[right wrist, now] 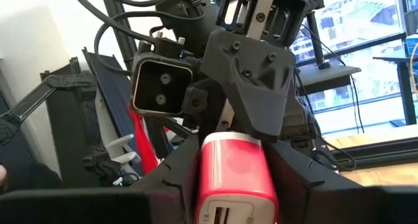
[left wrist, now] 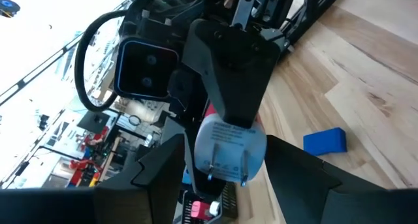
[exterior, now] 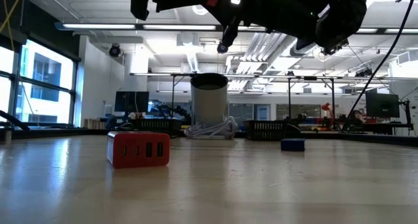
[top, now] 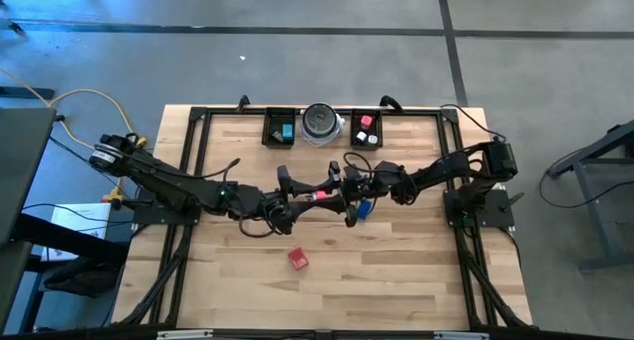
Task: Pick & Place Office items
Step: Put the pink white charger adapter into the right black basket
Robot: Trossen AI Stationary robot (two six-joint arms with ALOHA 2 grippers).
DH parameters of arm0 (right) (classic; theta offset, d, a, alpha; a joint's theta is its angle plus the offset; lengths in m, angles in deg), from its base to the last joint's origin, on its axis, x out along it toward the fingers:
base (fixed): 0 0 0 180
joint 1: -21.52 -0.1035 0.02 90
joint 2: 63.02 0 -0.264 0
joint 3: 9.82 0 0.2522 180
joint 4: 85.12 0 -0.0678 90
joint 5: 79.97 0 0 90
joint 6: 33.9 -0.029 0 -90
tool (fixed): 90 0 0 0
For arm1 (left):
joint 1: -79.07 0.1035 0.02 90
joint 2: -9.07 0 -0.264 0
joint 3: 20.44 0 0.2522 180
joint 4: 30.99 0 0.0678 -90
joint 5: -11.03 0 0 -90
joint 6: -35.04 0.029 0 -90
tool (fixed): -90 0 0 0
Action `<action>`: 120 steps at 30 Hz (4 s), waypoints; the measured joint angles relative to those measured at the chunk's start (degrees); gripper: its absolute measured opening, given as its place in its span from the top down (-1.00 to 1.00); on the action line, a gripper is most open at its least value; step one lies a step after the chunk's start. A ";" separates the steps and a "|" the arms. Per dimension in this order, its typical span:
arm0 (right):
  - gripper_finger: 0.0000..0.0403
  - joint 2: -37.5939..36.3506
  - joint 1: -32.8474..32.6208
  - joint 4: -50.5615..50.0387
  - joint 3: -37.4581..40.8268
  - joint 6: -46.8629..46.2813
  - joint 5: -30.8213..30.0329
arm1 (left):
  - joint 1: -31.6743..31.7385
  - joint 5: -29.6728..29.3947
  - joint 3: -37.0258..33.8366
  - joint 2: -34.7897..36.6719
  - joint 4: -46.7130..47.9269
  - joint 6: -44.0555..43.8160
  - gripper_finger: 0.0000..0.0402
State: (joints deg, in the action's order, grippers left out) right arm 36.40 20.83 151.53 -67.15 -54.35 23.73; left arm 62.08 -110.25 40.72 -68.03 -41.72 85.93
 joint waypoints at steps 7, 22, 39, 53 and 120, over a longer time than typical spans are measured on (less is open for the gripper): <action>0.39 0.00 0.00 0.00 0.00 -0.32 0.00 | 0.00 1.49 0.00 0.00 0.00 -0.20 0.15; 0.38 0.00 0.00 -0.10 0.00 -0.72 0.22 | -0.04 2.67 0.07 0.00 -0.20 -1.22 0.29; 0.13 0.00 0.37 1.43 -0.02 0.57 -0.19 | -1.67 -2.24 0.17 0.02 -1.44 -1.00 0.30; 0.15 -1.25 4.61 -0.59 -0.04 0.94 2.60 | -5.18 -11.53 0.15 5.38 4.32 -2.59 0.30; -0.10 -4.26 5.24 -26.87 0.02 -37.13 -0.85 | 11.47 9.48 30.23 -10.05 64.44 -31.51 0.30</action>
State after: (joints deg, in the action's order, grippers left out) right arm 32.14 26.07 124.65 -67.13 -91.48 22.87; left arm 73.55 -100.77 70.95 -78.09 22.72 54.42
